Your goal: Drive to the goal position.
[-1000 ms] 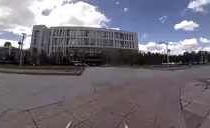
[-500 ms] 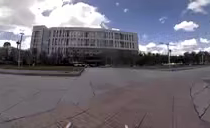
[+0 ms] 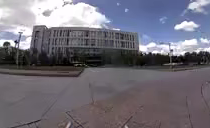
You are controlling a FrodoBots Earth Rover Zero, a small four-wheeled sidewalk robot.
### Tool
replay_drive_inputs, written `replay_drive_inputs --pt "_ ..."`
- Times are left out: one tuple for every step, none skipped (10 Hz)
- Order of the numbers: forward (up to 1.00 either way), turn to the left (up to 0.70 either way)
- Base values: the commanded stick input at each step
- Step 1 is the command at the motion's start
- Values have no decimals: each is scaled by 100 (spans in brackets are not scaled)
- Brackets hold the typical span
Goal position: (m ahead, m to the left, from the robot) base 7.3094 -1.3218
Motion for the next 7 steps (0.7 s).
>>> replay_drive_inputs --pt "70 0" --pt "70 0" --pt "70 0" --pt "70 0" --pt "70 0" --pt "70 0" --pt "70 0"
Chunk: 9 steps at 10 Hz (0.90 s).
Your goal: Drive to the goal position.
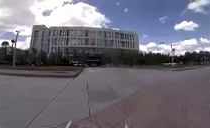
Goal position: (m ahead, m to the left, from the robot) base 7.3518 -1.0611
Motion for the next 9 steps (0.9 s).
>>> replay_drive_inputs --pt "70 0" --pt "70 0" --pt "70 0" --pt "70 0" --pt "70 0" --pt "70 0" --pt "70 0" --pt "70 0" --pt "70 0"
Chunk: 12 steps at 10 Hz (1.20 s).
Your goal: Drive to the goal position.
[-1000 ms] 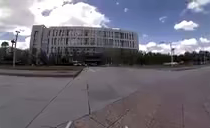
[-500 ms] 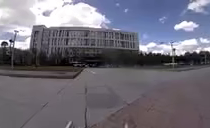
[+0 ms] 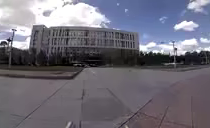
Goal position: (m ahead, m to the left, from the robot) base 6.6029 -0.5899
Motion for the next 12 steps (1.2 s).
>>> replay_drive_inputs --pt "70 0" --pt "70 0" --pt "70 0" --pt "70 0" --pt "70 0" --pt "70 0" --pt "70 0" --pt "70 0" --pt "70 0" --pt "70 0" --pt "70 0" --pt "70 0"
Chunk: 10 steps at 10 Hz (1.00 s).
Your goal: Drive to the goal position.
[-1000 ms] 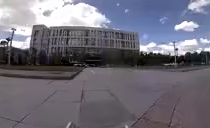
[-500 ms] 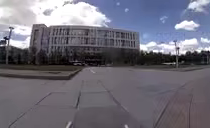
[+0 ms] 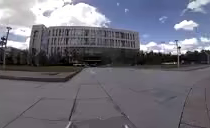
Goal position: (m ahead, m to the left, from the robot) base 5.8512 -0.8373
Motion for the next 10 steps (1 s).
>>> replay_drive_inputs --pt "70 0" --pt "70 0" --pt "70 0" --pt "70 0" --pt "70 0" --pt "70 0" --pt "70 0" --pt "70 0" --pt "70 0" --pt "70 0"
